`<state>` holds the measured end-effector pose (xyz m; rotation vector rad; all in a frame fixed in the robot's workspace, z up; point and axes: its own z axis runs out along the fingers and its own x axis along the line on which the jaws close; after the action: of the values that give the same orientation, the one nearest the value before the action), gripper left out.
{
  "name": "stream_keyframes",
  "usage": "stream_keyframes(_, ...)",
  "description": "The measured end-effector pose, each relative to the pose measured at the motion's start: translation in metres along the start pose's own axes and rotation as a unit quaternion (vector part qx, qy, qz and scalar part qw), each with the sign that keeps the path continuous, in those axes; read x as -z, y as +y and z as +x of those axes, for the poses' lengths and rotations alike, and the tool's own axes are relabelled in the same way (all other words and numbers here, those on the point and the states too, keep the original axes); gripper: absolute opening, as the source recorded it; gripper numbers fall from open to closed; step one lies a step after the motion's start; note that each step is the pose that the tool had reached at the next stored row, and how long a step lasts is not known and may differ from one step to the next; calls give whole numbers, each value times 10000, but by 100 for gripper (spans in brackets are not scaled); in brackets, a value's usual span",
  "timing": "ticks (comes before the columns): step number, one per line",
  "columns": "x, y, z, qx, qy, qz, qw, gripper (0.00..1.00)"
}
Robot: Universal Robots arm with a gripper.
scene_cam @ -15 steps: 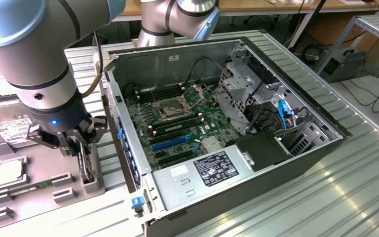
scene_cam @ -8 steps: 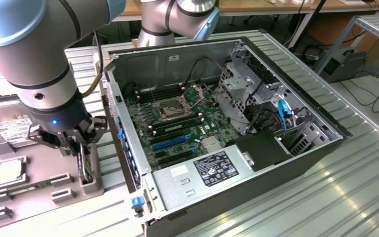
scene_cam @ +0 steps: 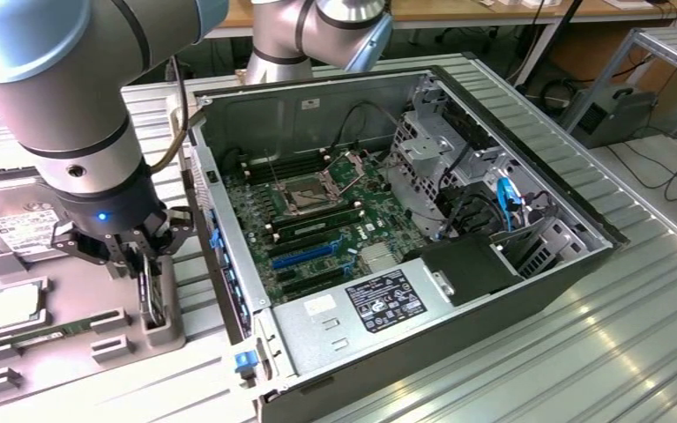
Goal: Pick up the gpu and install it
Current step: 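Pick up the gpu and move the gpu toward the slot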
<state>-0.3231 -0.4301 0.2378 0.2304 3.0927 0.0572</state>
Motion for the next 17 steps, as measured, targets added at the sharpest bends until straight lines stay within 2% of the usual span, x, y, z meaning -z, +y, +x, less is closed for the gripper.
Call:
stream_keyframes(4, -1, 3, -21, 247, 20, -7, 9997, 27)
stream_keyframes(9, 0, 3, -24, 697, 38, -23, 9976, 27)
stream_keyframes(12, -1, 2, -24, 825, 43, -28, 9966, 27)
stream_keyframes(17, 5, 1, -23, 839, 44, -29, 9965, 27)
